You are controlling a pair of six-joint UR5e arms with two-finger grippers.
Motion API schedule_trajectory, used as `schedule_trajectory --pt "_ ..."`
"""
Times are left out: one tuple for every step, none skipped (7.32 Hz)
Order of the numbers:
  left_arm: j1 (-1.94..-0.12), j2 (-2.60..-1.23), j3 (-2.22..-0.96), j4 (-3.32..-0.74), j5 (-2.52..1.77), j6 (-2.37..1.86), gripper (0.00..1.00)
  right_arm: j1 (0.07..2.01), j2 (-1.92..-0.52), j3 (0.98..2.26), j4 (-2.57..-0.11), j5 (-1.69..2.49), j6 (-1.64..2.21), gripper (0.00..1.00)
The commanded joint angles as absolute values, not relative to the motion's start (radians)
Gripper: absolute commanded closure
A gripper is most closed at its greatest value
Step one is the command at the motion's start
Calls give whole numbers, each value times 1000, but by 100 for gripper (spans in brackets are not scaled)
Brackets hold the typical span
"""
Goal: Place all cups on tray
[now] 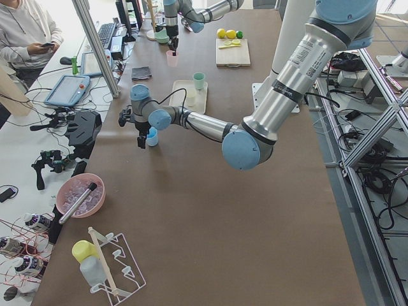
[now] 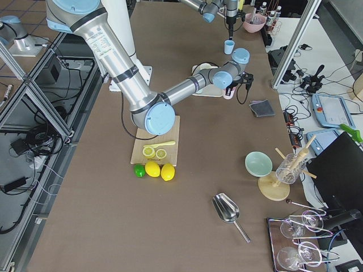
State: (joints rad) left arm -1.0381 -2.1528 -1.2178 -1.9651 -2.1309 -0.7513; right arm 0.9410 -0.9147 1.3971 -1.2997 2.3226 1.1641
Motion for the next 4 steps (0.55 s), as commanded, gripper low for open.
schedule_trajectory --pt "-1011 -2157 -1178 -2022 -2131 -776 28 885 -875 1399 -1301 2296 1203 100" --pt "-1005 -2157 -1178 -2022 -2131 -778 99 864 -859 1399 -1299 2283 1242 100" --pt "-1002 -2170 -1183 -2022 -2132 -787 100 830 -853 1399 -1295 2252 1262 100" --pt "-997 -2201 -1187 -2017 -2131 -834 100 807 -853 1399 -1290 2244 1269 100"
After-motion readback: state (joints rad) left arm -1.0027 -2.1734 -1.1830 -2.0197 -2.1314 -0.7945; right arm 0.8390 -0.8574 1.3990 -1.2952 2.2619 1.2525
